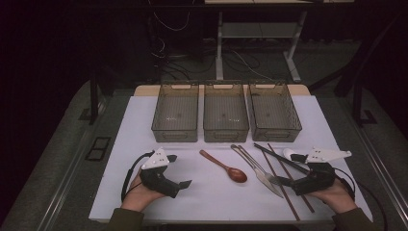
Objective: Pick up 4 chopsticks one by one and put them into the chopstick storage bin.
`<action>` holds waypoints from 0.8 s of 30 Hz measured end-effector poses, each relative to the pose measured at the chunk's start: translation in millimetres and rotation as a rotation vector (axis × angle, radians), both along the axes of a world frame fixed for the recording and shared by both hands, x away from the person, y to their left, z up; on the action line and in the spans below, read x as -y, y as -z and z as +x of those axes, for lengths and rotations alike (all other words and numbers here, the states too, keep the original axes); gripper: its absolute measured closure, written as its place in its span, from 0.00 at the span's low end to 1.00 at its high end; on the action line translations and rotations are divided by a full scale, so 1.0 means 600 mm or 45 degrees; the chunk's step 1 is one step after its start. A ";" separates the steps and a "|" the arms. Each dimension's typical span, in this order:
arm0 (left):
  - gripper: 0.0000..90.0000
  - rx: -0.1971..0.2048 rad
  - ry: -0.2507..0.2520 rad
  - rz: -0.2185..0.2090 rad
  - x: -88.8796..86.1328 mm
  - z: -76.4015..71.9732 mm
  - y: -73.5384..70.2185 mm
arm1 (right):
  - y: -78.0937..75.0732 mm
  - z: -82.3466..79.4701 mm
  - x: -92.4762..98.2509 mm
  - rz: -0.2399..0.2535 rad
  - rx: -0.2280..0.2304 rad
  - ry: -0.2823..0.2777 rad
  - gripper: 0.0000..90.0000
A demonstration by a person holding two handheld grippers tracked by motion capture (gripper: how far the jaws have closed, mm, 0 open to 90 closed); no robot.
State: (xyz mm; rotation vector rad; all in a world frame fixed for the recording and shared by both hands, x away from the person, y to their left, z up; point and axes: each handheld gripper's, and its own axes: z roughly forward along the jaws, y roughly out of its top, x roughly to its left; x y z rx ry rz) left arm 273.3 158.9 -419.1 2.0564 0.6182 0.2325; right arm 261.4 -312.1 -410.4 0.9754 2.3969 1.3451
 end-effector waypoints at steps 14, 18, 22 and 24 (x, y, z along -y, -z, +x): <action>0.00 0.002 -0.007 -0.010 -0.005 -0.001 -0.002 | 0.000 0.008 0.014 -0.019 -0.025 -0.011 0.07; 0.00 -0.005 -0.010 -0.014 -0.005 -0.001 -0.001 | 0.001 0.009 0.015 -0.036 -0.039 -0.017 0.08; 0.00 -0.004 -0.008 -0.016 -0.006 0.000 0.000 | 0.002 0.011 0.019 -0.050 -0.047 -0.032 0.16; 0.00 -0.005 -0.010 -0.017 -0.006 0.000 0.000 | 0.002 0.012 0.021 -0.062 -0.051 -0.027 0.17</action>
